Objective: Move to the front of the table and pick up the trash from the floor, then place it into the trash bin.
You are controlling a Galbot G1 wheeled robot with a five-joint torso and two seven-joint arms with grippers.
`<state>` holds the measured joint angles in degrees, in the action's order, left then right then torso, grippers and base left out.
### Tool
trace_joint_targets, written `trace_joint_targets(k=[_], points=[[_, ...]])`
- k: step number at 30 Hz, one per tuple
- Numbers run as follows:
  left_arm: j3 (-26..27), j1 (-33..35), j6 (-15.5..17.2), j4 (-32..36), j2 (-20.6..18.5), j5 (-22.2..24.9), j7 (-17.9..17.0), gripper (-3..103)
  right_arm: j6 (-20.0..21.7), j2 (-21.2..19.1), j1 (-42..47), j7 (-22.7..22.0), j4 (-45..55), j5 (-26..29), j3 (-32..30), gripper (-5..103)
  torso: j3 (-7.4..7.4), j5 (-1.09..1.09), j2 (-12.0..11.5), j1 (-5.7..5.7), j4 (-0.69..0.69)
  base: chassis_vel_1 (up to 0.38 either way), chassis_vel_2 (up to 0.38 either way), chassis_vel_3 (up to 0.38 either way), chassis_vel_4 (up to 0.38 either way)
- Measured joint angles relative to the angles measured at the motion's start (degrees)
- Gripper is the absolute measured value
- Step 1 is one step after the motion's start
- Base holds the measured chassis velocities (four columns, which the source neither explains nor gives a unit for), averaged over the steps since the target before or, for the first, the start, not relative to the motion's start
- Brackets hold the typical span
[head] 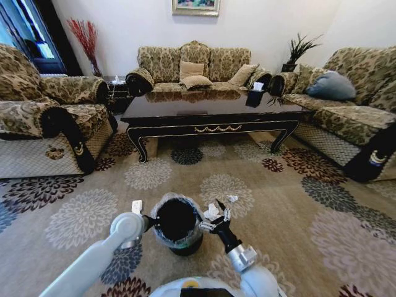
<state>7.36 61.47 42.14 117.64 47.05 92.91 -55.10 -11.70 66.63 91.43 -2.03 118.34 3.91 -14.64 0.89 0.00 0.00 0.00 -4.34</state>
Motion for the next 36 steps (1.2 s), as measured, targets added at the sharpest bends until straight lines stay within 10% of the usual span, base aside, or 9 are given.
trace_joint_targets(k=[36], points=[[15.2,0.8,0.0,-8.7,-1.7,3.7,2.3,0,-1.2,5.6,-13.4,1.6,-35.0,4.0,1.8,96,0.00,-0.01,0.0,0.00,-0.01,0.000,0.000,0.000,0.000]])
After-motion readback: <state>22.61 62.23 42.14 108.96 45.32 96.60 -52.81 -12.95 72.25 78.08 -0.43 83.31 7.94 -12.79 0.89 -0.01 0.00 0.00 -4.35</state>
